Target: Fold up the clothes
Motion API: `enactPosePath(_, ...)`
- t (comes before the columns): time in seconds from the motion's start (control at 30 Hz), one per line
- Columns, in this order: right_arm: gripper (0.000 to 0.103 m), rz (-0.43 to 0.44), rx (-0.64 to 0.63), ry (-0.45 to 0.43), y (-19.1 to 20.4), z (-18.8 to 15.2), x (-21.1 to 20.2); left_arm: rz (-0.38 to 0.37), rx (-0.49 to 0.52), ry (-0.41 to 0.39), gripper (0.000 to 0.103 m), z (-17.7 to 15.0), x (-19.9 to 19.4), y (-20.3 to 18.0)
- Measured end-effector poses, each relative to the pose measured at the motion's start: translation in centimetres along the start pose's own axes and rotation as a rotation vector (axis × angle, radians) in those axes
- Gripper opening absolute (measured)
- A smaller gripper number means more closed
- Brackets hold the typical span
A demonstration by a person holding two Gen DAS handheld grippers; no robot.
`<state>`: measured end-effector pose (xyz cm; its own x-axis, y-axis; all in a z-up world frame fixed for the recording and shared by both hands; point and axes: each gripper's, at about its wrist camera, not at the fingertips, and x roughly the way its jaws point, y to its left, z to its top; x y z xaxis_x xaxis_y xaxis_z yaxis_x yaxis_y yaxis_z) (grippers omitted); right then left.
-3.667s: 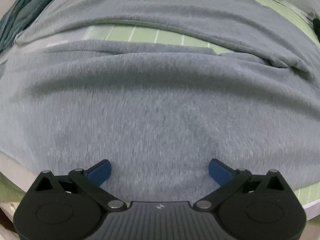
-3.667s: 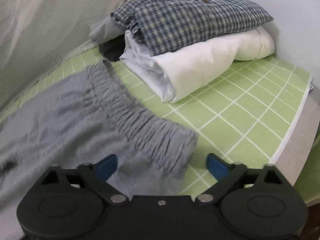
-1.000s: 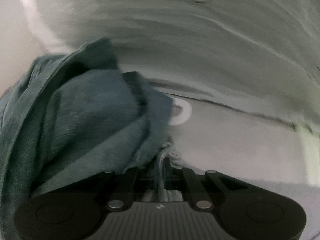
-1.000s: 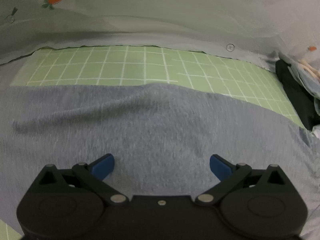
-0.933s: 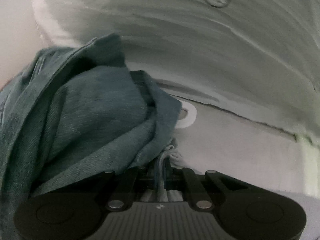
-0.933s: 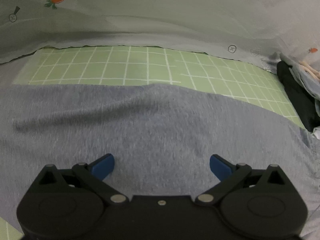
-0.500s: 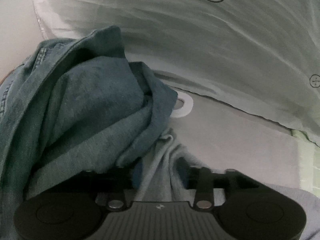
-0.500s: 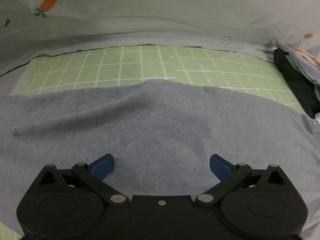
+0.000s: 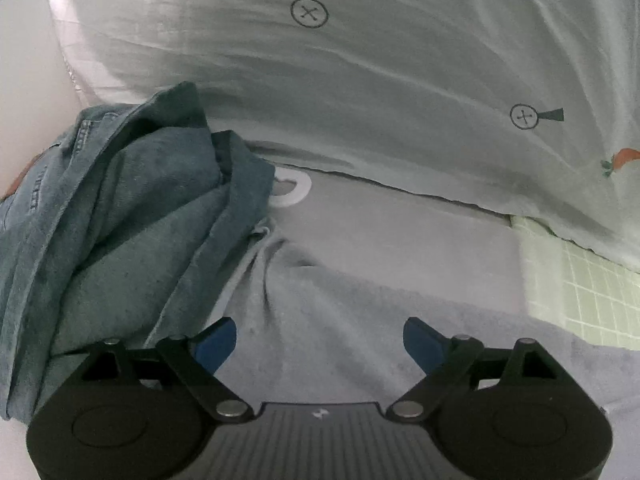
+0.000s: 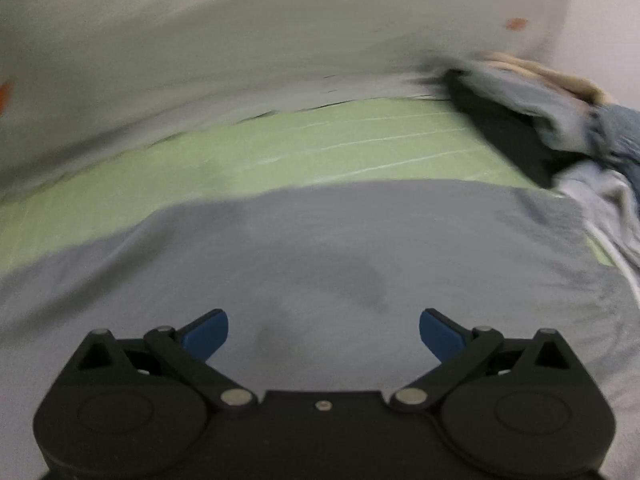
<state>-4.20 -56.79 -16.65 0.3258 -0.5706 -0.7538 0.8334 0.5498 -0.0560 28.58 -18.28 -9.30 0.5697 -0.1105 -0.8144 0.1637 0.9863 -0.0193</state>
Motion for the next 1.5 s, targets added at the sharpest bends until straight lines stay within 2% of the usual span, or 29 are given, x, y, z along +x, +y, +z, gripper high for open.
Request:
enactPosePath(0.07,0.103,-0.022,0.058,-0.016,-1.0,1.4,1.2,0.040,-0.025,0.020,0.091,0.3,0.7,-0.5)
enactPosePath(0.27,0.103,-0.074,0.203,-0.051,-2.3,5.5,5.6,0.095,-0.188,0.059,0.091,1.7,3.2,-1.0)
enactPosePath(0.43,0.103,-0.242,0.267,-0.037,-3.4,7.6,9.2,0.180,-0.270,0.045,0.092,2.4,4.6,-0.8)
enactPosePath(0.6,0.103,-0.286,0.300,-0.012,-4.5,7.6,10.9,0.198,-0.320,0.062,0.092,2.7,5.7,-0.7)
enactPosePath(0.83,0.101,-0.264,0.360,-0.027,-5.5,6.7,10.7,0.242,-0.335,0.088,0.094,1.9,6.3,-1.0)
enactPosePath(0.9,0.094,-0.255,0.350,-0.033,-5.5,6.8,10.5,0.248,-0.325,0.085,0.094,1.8,6.3,-1.1)
enactPosePath(0.97,0.070,-0.244,0.332,-0.045,-5.4,6.9,10.3,0.255,-0.327,0.076,0.091,1.7,6.2,-1.1)
enactPosePath(1.0,0.062,-0.237,0.319,-0.050,-5.4,7.0,10.1,0.272,-0.337,0.064,0.082,1.7,6.1,-1.1)
enactPosePath(1.03,0.045,-0.231,0.304,-0.052,-5.4,7.1,10.1,0.285,-0.346,0.054,0.076,1.7,5.9,-1.1)
enactPosePath(1.07,0.028,-0.227,0.289,-0.054,-5.4,7.2,10.0,0.290,-0.351,0.051,0.059,1.8,5.7,-1.1)
enactPosePath(1.1,0.020,-0.225,0.287,-0.056,-5.5,7.2,9.8,0.296,-0.357,0.047,0.039,1.9,5.5,-1.1)
enactPosePath(1.13,0.006,-0.224,0.293,-0.058,-5.8,7.1,9.5,0.301,-0.362,0.044,0.030,1.9,5.3,-1.1)
enactPosePath(1.17,0.002,-0.223,0.298,-0.059,-6.1,7.0,9.2,0.300,-0.369,0.044,0.012,2.0,5.1,-1.1)
enactPosePath(1.2,0.002,-0.222,0.304,-0.061,-6.4,6.9,8.9,0.283,-0.378,0.049,0.010,2.0,5.0,-0.9)
enactPosePath(1.27,0.002,-0.220,0.316,-0.064,-7.0,6.8,8.3,0.246,-0.389,0.049,0.008,1.9,4.2,-0.4)
enactPosePath(1.5,0.002,-0.191,0.303,-0.133,-9.3,5.6,2.8,0.231,-0.332,-0.055,0.008,1.0,-2.1,-0.3)
